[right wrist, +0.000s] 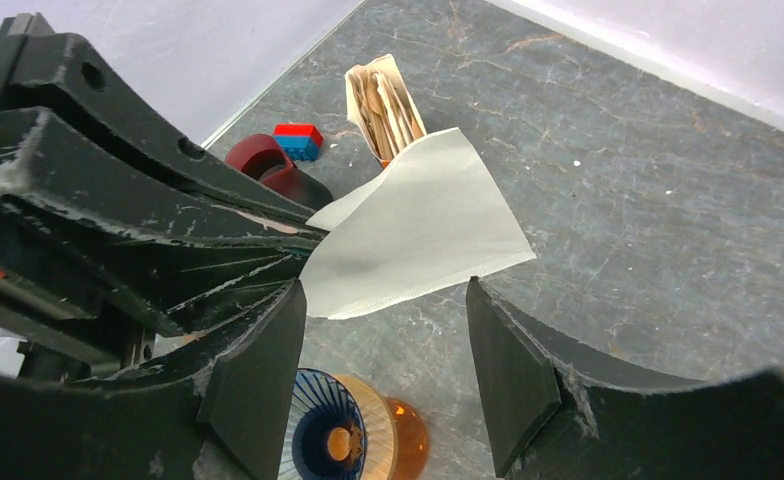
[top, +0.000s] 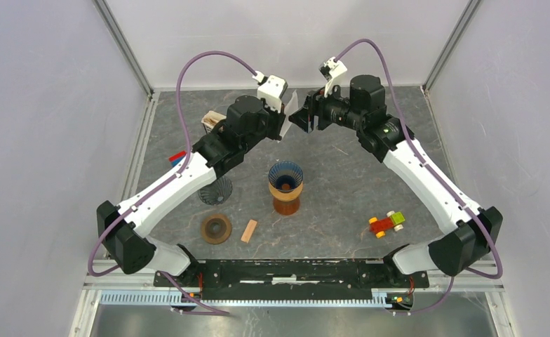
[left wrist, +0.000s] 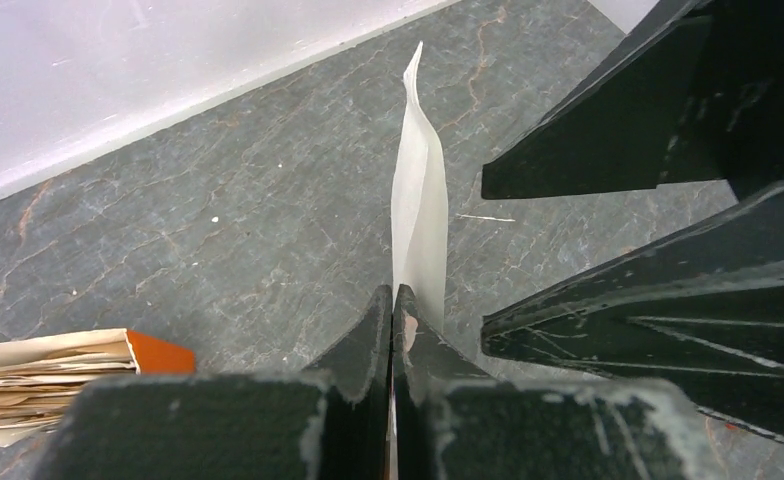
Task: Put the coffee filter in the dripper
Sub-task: Place the coffee filter in the coffee dripper.
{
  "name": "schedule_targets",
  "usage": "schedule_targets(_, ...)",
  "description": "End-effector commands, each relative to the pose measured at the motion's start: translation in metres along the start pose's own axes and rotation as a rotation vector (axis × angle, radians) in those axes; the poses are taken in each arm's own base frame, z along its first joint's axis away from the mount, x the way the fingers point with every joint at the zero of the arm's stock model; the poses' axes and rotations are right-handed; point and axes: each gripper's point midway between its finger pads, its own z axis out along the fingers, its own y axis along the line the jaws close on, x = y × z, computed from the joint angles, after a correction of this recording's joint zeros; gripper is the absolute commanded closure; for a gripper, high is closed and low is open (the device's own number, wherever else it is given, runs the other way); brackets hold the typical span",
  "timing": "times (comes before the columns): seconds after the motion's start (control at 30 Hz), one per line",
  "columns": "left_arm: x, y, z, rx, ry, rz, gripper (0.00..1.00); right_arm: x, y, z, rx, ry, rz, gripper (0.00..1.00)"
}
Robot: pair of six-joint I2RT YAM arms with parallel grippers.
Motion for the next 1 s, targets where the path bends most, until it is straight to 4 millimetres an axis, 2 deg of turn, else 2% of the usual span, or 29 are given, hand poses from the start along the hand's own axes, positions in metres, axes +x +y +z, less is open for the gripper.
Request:
schedule_targets(0.0,-0.017,-0.008,-0.002,0.021,-0.064,-0.027,0.98,-0.029,0.013,0.0,-0.053,-0.075,0.018,0.33)
schedule_targets(0.37,-0.013,-0.013,0.002,0.015,-0.056,0.01,0.98,-0.036,0.02,-0.006,-0.076,-0.083,0.023,0.32)
schedule_targets(0.97,-0.015,-0.014,-0.001,-0.007,-0.07,0.065,0.98,-0.028,-0.003,0.002,0.032,-0.054,0.047,0.42)
